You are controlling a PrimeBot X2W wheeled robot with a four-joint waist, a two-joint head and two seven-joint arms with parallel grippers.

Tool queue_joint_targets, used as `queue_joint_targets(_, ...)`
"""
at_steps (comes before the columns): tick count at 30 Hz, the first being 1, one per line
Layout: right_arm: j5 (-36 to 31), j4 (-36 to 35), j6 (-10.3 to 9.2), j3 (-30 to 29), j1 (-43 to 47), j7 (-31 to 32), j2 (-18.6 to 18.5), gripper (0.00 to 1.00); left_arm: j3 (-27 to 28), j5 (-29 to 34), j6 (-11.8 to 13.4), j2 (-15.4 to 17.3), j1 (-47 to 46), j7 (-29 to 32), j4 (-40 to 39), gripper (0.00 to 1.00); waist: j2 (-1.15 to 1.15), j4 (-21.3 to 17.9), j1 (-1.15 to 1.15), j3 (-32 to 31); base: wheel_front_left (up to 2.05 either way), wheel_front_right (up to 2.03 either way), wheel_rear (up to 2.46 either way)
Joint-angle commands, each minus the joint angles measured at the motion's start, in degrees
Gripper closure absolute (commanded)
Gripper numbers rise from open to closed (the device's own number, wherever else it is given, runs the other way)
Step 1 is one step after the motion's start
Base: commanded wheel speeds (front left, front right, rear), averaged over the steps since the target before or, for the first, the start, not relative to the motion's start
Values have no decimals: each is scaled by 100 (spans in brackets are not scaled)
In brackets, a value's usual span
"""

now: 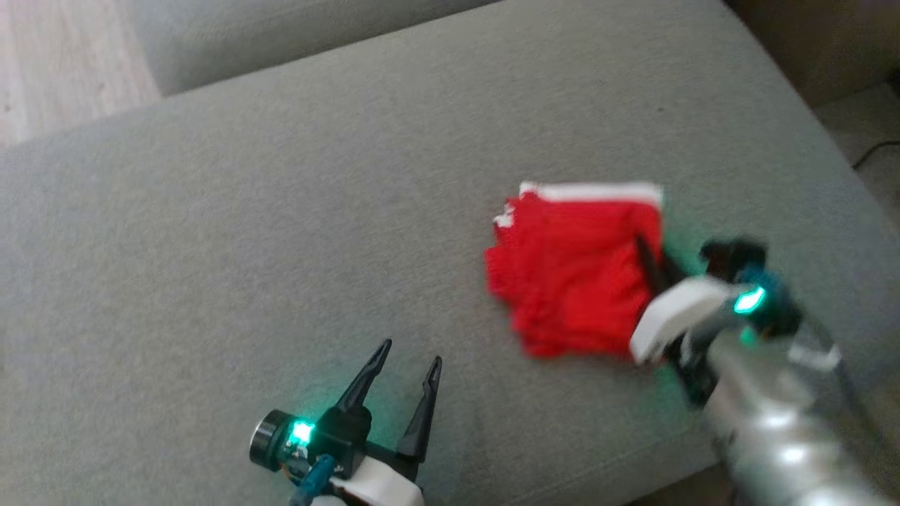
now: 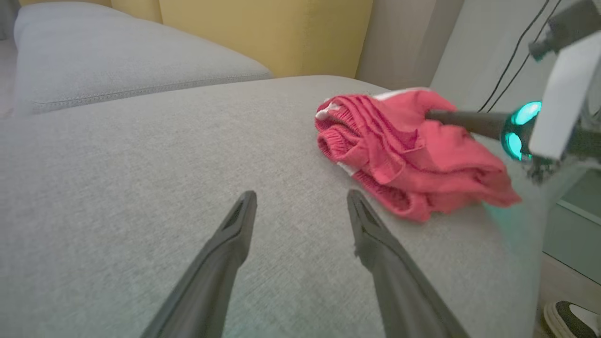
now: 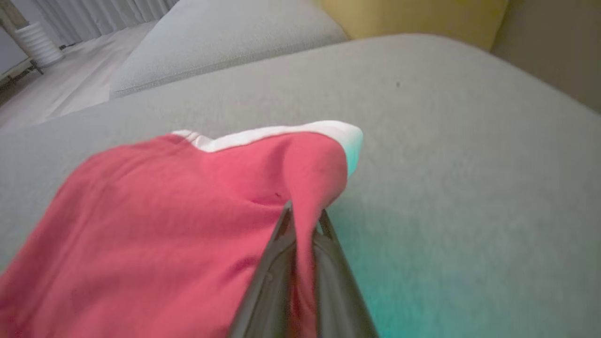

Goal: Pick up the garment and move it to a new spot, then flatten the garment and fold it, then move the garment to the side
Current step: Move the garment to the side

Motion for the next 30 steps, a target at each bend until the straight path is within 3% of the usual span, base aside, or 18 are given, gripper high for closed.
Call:
queue_joint_targets(1, -282, -30, -5, -70, -553, 34, -227, 100, 183, 86, -34, -2, -240, -30, -122, 0, 0, 244, 0, 243, 0, 0, 0)
queue_joint_targets(10, -1576, 733, -5, -1272, -2016, 644, -1609, 100, 477, 322, -131, 85, -406, -30, -188, 0, 0, 813, 0, 868, 0, 0, 0)
queue_joint_targets(16, -2076, 860, -5, -2072, -2392, 715, -1972, 100, 595, 406, -169, 93, -526, -30, -230, 0, 0, 1020, 0, 1096, 0, 0, 0)
queue_joint_targets(17, -2150, 861, -5, -2280, -2437, 708, -1998, 82, 613, 421, -177, 92, -545, -30, -231, 0, 0, 1044, 0, 1127, 0, 0, 0)
queue_joint_targets(18, -2231, 869, -5, -2476, -2467, 710, -2006, 0, 631, 433, -183, 91, -562, -30, -230, 0, 0, 1066, 0, 1153, 0, 0, 0)
queue_joint_targets(25, -3028, 475, -5, -3694, -2446, 324, -1755, 0, 797, 436, -176, 69, -633, -30, -215, 0, 0, 1150, 0, 1139, 0, 0, 0)
queue_joint_targets(30, -3188, 10, -5, -3959, -2426, -56, -919, 0, 1022, 388, -80, 53, -610, -30, -244, 0, 0, 1218, 0, 955, 0, 0, 0)
